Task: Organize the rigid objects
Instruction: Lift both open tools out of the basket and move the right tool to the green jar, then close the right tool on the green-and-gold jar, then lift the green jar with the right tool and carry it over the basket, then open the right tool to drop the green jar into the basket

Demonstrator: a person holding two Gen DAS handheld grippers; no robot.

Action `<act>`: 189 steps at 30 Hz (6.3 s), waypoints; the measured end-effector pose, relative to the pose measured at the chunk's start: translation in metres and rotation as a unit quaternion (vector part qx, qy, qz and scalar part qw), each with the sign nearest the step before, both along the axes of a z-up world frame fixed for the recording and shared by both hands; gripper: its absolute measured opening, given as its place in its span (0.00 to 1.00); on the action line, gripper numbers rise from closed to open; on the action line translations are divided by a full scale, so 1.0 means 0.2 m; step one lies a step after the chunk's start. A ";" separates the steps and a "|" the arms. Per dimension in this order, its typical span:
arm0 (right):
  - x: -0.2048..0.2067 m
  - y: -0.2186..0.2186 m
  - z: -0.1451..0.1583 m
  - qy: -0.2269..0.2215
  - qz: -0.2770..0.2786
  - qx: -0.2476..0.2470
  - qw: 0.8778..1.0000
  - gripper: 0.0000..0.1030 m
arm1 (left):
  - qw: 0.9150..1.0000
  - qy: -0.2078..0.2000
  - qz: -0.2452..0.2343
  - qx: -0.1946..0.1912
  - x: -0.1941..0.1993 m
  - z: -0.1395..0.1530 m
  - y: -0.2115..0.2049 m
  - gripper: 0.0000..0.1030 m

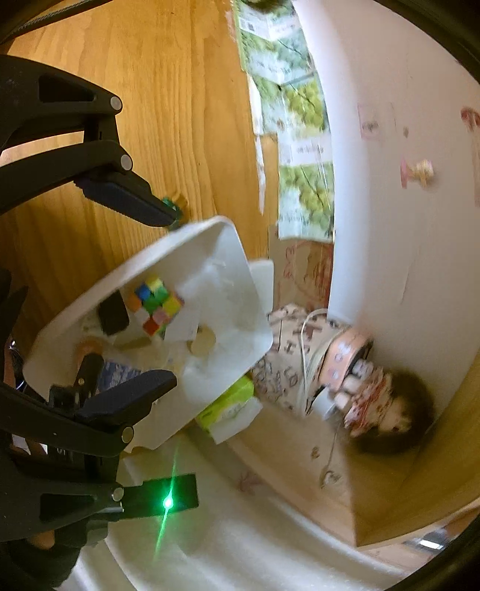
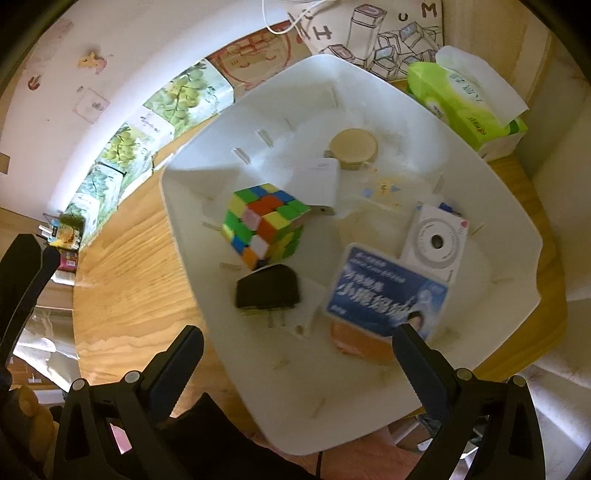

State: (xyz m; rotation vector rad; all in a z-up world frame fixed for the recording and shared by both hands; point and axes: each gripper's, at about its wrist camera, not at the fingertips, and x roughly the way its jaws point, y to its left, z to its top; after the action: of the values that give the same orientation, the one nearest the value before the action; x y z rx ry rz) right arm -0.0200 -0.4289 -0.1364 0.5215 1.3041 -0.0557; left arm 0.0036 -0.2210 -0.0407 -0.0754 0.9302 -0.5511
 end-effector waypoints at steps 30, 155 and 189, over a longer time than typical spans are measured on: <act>0.04 0.69 0.04 -0.050 -0.094 0.049 0.993 0.99 | 0.994 -0.070 -0.011 0.085 0.07 0.03 0.75 0.80; 0.38 1.05 0.07 -0.204 0.026 -0.102 0.973 0.44 | 0.992 -0.004 0.059 0.109 0.10 -0.15 0.96 0.80; -0.04 0.33 0.30 -0.239 -0.020 -0.199 0.950 0.45 | 0.991 -0.039 0.103 0.079 -0.19 -0.07 0.59 0.80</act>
State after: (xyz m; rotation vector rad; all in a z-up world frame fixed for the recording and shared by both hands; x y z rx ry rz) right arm -0.0288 -0.3634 -0.0767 0.1933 0.7768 -0.2084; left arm -0.0351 -0.1030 -0.0549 -0.0073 0.8756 -0.2862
